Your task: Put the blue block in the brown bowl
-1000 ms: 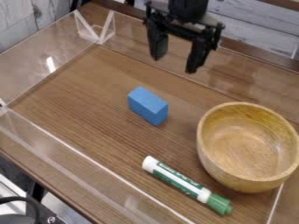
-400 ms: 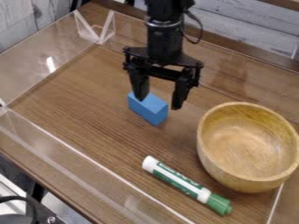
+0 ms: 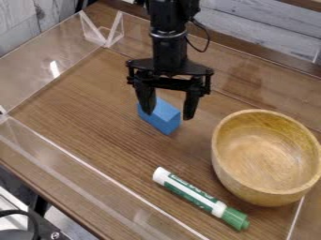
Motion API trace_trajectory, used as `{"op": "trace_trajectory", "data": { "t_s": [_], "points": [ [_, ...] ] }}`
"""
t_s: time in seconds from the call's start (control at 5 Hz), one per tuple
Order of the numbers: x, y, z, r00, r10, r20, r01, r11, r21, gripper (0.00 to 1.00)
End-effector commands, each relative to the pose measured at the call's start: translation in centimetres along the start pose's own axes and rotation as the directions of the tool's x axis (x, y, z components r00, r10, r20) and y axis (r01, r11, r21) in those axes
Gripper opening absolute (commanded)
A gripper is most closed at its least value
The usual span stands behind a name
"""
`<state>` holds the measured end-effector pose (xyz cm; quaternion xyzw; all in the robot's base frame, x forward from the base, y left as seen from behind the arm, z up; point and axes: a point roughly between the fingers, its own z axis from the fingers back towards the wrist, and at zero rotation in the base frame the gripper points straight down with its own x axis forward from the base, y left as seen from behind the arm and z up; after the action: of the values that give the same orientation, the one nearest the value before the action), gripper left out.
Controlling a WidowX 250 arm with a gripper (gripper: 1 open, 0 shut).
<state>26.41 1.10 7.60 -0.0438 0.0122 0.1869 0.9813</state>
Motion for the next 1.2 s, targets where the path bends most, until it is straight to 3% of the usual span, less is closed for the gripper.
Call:
{"op": "trace_trajectory", "data": {
  "t_s": [0.0,0.4,1.0],
  "points": [
    [0.6,0.2,0.1,0.995,0.093,0.042,-0.092,0.995,-0.027,1.00],
    [0.9,0.2,-1.3,0.982,0.180,0.055,-0.177,0.983,-0.048,1.00],
    [1.1,0.2,-2.6,0.971,0.231,0.069,-0.226,0.972,-0.065,1.00]
  ]
}}
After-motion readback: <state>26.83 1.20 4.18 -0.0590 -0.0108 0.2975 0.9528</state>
